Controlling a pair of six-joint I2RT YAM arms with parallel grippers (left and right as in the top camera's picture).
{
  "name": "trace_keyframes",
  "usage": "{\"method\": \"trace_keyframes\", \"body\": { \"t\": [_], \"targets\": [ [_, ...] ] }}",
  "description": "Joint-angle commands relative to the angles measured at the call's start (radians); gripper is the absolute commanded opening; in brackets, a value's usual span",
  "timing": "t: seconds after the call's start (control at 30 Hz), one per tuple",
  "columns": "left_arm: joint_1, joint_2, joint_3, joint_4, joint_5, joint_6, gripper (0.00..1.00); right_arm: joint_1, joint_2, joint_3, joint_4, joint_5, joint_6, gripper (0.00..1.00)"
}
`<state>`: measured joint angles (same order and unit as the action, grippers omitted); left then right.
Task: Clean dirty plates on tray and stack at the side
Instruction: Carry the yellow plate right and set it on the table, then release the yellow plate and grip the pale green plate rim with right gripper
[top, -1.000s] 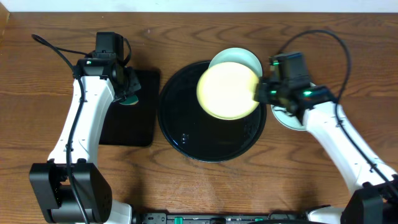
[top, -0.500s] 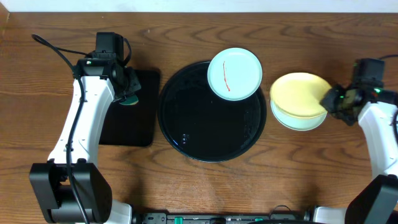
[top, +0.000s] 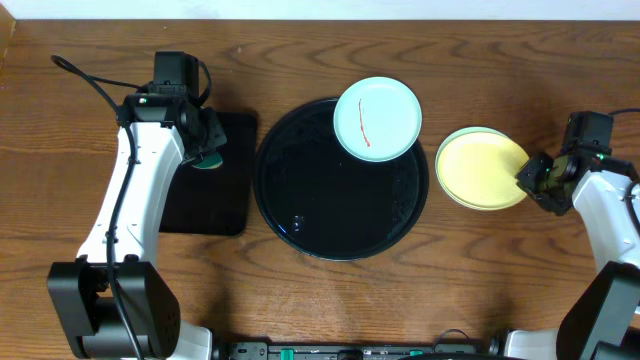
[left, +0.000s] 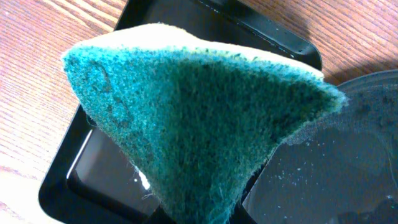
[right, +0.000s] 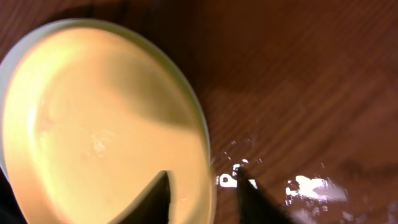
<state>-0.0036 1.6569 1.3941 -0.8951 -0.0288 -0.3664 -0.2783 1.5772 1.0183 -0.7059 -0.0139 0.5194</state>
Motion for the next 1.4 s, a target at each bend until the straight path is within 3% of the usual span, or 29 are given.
{"method": "trace_keyframes", "body": {
  "t": [0.0, 0.07, 0.27, 0.37, 0.57, 0.73, 0.83, 1.03, 1.2, 1.37],
  "targets": [
    [0.002, 0.004, 0.014, -0.005, -0.004, -0.003, 0.08, 0.004, 0.02, -0.005, 0.06, -0.153, -0.124, 0.48],
    [0.002, 0.004, 0.014, -0.005, -0.004, -0.003, 0.08, 0.013, 0.02, 0.008, 0.091, -0.261, -0.193, 0.56],
    [0.002, 0.004, 0.014, -0.003, 0.016, -0.014, 0.07, 0.085, 0.02, 0.097, 0.095, -0.335, -0.203, 0.52],
    [0.002, 0.004, 0.014, 0.004, 0.05, -0.014, 0.07, 0.151, 0.02, 0.121, 0.116, -0.325, -0.203, 0.47],
    [-0.022, 0.004, 0.013, 0.025, 0.09, -0.013, 0.07, 0.332, 0.049, 0.144, 0.171, -0.191, -0.191, 0.48],
    [-0.068, 0.004, 0.011, 0.056, 0.09, -0.013, 0.08, 0.411, 0.136, 0.288, 0.079, -0.132, -0.192, 0.45],
    [-0.1, 0.004, 0.01, 0.075, 0.089, -0.013, 0.08, 0.444, 0.22, 0.393, 0.003, -0.121, -0.195, 0.4],
    [-0.138, 0.004, 0.007, 0.085, 0.089, -0.013, 0.07, 0.5, 0.35, 0.454, -0.036, -0.121, -0.1, 0.16],
    [-0.139, 0.005, -0.011, 0.087, 0.089, -0.013, 0.07, 0.545, 0.427, 0.454, -0.039, -0.103, -0.043, 0.13],
    [-0.139, 0.006, -0.021, 0.089, 0.089, -0.013, 0.07, 0.587, 0.491, 0.454, -0.039, -0.08, -0.036, 0.16]
  ]
}}
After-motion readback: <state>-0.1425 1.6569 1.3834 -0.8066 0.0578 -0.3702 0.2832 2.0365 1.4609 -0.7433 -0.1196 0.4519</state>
